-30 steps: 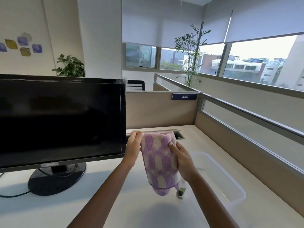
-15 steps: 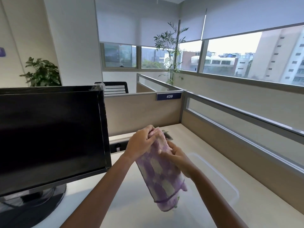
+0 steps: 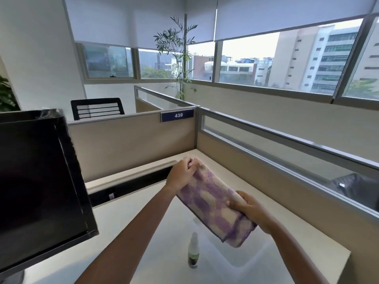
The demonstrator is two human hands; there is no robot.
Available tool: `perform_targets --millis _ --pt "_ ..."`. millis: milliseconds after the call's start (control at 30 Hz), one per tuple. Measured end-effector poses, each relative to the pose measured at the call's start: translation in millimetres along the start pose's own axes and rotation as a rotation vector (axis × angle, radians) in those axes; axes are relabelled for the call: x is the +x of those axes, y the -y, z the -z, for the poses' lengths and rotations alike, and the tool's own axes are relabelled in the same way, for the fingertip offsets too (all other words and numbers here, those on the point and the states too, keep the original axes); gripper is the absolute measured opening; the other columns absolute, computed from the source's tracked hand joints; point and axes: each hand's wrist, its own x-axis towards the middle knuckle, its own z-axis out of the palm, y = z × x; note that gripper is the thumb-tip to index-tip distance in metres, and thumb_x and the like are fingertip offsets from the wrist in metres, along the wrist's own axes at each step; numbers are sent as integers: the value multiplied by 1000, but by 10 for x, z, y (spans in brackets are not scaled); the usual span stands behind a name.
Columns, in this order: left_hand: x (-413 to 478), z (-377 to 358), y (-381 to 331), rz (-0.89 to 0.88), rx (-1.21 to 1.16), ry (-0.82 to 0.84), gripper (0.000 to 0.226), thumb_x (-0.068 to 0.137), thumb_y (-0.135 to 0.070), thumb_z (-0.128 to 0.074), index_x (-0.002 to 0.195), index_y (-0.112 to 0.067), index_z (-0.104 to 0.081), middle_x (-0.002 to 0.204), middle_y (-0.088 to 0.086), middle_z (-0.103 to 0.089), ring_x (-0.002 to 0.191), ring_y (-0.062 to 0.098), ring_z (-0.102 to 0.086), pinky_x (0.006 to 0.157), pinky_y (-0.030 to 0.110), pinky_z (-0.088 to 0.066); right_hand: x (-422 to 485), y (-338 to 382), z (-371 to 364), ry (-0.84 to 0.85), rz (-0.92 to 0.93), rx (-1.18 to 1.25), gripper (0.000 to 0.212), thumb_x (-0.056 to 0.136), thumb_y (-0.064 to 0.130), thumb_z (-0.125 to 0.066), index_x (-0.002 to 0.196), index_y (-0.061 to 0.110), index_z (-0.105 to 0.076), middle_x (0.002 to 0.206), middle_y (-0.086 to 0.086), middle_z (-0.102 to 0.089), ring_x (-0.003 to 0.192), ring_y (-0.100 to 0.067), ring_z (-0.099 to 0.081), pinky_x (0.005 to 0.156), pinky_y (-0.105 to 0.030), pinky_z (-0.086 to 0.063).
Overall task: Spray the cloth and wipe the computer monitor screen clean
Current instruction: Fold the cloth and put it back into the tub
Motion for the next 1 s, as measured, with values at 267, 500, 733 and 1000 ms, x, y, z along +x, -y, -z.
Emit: perform_targets --millis 267,500,733,1000 --pt "241 -776 100 124 74 289 30 93 -26 -47 110 -2 -54 116 20 -62 109 33 -56 88 35 -43 62 -391 120 -98 -233 -573 24 90 31 -52 106 14 -52 104 -10 -61 88 -24 -56 68 -32 -41" --pt "184 -1234 345 187 260 424 32 92 -30 -46 111 -5 -52 121 16 -59 110 30 -55 86 34 -43 191 -629 51 98 -349 -825 31 91 29 -46 114 7 -48 122 -15 -56 104 -27 -54 72 -24 -33" --pt "201 -1391 531 203 407 478 32 91 -26 -47 112 -2 -52 123 19 -58 113 32 -53 88 34 -43 299 -740 -41 171 -372 -953 35 94 25 -44 121 4 -43 128 -19 -51 116 -30 -51 86 -31 -43" --pt "173 -1391 566 32 606 471 37 91 -33 -48 112 -2 -47 119 19 -55 111 34 -54 86 39 -45 134 -738 -221 -6 -145 -1223 28 92 11 -43 120 14 -42 115 -9 -56 104 -28 -56 68 -33 -41"
